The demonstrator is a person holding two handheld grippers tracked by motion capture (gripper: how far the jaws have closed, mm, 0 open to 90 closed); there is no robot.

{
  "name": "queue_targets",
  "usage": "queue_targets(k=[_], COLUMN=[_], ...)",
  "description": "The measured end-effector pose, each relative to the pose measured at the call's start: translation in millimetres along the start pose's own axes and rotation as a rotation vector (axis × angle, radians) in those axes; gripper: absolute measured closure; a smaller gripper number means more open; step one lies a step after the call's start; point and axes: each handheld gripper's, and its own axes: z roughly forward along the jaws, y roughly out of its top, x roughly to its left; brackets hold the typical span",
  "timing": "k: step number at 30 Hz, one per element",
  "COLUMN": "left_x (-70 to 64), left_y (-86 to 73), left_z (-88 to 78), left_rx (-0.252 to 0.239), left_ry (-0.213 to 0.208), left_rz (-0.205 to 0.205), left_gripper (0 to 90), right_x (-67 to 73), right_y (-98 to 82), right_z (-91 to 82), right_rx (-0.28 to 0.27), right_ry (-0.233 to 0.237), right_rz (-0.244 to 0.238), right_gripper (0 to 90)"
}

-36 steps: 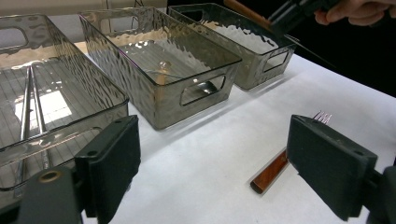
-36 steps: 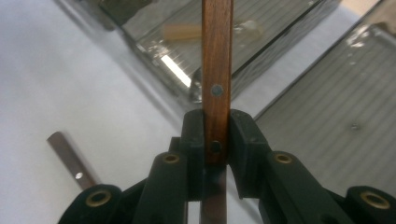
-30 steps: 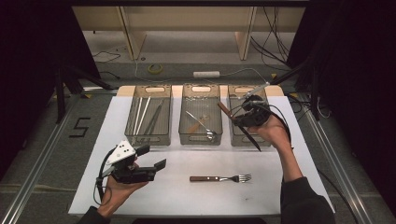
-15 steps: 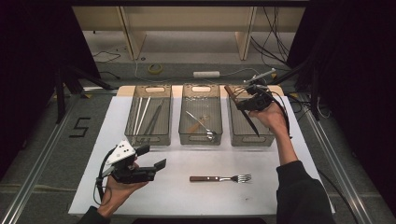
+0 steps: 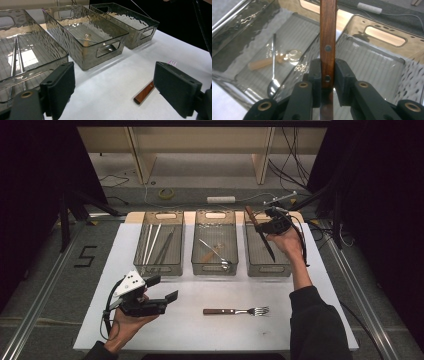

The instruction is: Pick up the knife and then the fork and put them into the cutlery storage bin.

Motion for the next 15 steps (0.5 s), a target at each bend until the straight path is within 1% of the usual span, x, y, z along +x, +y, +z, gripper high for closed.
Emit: queue_targets(k=[9,11,15], left_x=[-0.2,-0.3,0.0], left_y=[0.1,-0.1,-0.1], left_z=[-0.3,-0.1,-0.1], left_rx=[-0.002,0.000,-0.001], left_ry=[-0.003,-0.004,-0.003], left_rz=[-0.001,-0.001,-0.002], left_gripper=[17.4,17.4,17.4], right_x=[-2.2,-2.7,-4.1], right_y=[0.3,0.3,-1.2], right_z=[8.4,10.7,14.5], right_rx=[-0.035,-0.046,-0.059], right_ry=[-0.030,-0.052,-0.067], right_rz=[0.035,0.034,0.050], right_gripper=[77.5,77.5,77.5])
